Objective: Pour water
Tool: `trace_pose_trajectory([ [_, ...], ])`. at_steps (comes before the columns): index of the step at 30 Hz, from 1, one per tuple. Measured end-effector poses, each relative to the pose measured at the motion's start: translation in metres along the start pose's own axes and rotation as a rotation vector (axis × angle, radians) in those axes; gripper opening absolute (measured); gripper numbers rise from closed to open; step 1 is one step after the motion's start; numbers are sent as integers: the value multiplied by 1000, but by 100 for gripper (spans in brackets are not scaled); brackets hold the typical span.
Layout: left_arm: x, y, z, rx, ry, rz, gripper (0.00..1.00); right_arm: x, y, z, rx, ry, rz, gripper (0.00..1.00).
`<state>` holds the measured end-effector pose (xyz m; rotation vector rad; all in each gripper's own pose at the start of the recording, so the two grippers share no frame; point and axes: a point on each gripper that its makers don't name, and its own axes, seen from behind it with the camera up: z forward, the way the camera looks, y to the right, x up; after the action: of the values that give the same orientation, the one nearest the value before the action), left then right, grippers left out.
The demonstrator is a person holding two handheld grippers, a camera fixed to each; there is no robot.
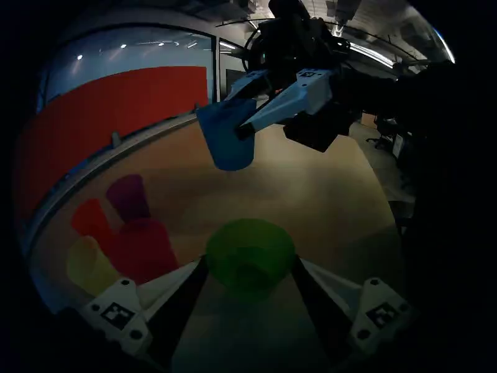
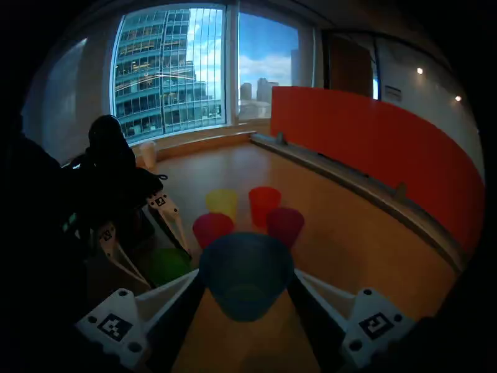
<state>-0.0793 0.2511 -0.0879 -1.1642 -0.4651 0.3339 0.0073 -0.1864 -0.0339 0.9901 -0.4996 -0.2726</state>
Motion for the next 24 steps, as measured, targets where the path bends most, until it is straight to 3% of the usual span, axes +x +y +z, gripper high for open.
trace_pose_trajectory([
  [11,-12,-4,-11,27,-14,-30,96,-16,1,8,-7,-19,5,91],
  [24,-21,-13,-36,85,-2,-78,96,-55,0,25,-11,-78,9,91],
])
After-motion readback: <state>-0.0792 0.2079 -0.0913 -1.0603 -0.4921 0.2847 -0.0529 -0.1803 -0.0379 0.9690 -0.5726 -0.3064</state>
